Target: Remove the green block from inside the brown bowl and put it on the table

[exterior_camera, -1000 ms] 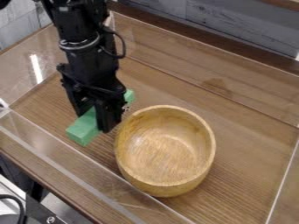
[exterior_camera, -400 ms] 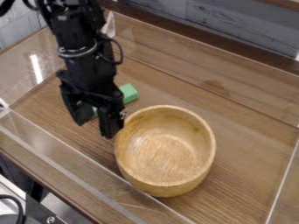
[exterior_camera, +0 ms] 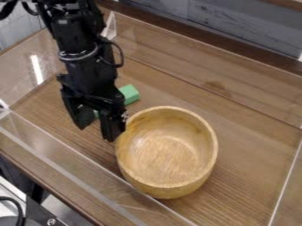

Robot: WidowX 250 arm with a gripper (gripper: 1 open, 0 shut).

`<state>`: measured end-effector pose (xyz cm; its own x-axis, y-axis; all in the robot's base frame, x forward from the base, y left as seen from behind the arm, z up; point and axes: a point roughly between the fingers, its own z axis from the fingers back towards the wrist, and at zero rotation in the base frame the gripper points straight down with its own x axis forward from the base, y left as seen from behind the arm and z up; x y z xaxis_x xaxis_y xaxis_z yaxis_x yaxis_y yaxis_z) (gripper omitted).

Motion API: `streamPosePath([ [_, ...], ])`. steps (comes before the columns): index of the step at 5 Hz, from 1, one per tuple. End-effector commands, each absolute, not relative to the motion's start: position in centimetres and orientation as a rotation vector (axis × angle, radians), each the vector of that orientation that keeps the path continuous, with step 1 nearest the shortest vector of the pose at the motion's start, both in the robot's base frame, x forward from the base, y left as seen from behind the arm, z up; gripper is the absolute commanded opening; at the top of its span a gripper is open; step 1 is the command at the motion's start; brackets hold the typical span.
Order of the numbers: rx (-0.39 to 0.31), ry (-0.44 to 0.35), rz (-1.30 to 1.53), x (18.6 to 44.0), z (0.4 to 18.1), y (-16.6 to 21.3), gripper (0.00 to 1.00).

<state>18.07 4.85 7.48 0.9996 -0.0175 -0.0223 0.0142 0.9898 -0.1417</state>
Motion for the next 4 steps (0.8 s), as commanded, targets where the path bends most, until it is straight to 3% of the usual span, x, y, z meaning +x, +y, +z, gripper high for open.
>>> streamPosePath([
  [1, -0.138, -0.01, -0.005, 19.0, 8.2, 5.4, 1.0],
  [4, -0.155, -0.005, -0.017, 20.1, 8.7, 5.4, 1.0],
])
